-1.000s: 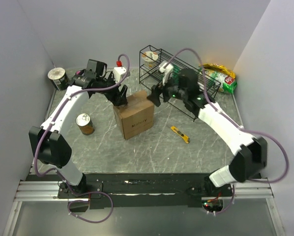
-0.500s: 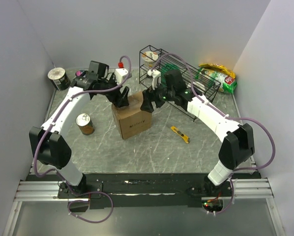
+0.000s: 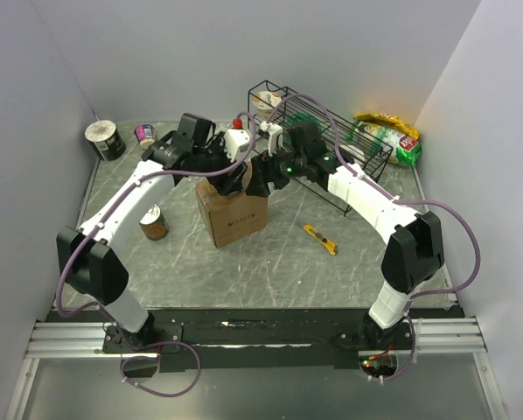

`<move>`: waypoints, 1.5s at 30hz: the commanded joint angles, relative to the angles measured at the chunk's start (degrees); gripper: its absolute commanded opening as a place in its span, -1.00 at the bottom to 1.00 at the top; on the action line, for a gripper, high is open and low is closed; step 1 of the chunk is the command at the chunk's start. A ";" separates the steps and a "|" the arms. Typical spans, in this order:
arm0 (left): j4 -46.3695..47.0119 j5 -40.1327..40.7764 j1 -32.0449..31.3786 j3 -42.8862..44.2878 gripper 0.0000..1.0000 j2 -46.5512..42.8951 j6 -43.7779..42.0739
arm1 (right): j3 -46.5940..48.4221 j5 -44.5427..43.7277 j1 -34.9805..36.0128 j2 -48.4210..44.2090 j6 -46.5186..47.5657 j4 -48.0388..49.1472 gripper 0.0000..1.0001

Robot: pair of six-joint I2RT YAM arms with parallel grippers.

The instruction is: Unpack the express box

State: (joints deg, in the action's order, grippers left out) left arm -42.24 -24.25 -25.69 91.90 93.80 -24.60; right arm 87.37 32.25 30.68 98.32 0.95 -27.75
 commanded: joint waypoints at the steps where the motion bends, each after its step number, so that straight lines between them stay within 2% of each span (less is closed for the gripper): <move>1: -2.59 11.93 -0.23 -6.89 0.51 0.51 -4.93 | -4.05 -3.33 0.61 7.32 2.83 -12.24 0.61; 11: 0.31 24.06 0.03 -14.99 0.41 -2.04 -7.12 | -4.49 -3.25 0.09 8.37 4.32 -14.44 0.57; 17: -0.83 24.07 2.57 -15.08 0.41 -3.27 -7.31 | -4.14 -3.07 -0.53 9.34 4.68 -15.49 0.56; 20: -5.12 16.90 5.38 -12.10 0.40 -3.54 -6.16 | -3.70 -2.81 -0.71 10.04 4.85 -16.28 0.55; 22: -5.22 15.03 6.97 -10.17 0.37 -3.62 -2.66 | -3.44 -2.46 -0.88 10.66 4.85 -16.64 0.54; 24: -5.92 12.39 8.28 -8.41 0.37 -3.80 -3.08 | -2.74 -2.11 -0.88 11.10 5.02 -16.99 0.54; 27: -7.59 12.56 8.03 -8.58 0.40 -3.80 -6.23 | -2.47 -1.84 -0.79 11.36 4.94 -17.08 0.54; 34: -11.64 7.03 7.06 -11.12 0.54 -6.69 -11.96 | -1.86 -1.75 -0.88 11.63 4.59 -17.69 0.53; 37: -10.06 12.02 5.04 -14.54 0.55 -8.10 -13.28 | -1.51 -1.58 -0.79 11.63 4.50 -17.60 0.54; 39: -10.49 12.30 4.25 -15.60 0.56 -8.19 -14.68 | -1.42 -1.58 -0.88 11.89 4.41 -17.78 0.54; 45: -9.45 8.26 3.72 -15.35 0.57 -4.17 -15.22 | -0.89 -0.87 -0.79 12.07 4.76 -18.39 0.53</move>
State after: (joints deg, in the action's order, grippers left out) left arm -36.95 -18.68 -21.78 80.58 83.72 -36.45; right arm 91.57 38.81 29.71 103.61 1.10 -27.73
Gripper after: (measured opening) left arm 0.795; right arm 0.777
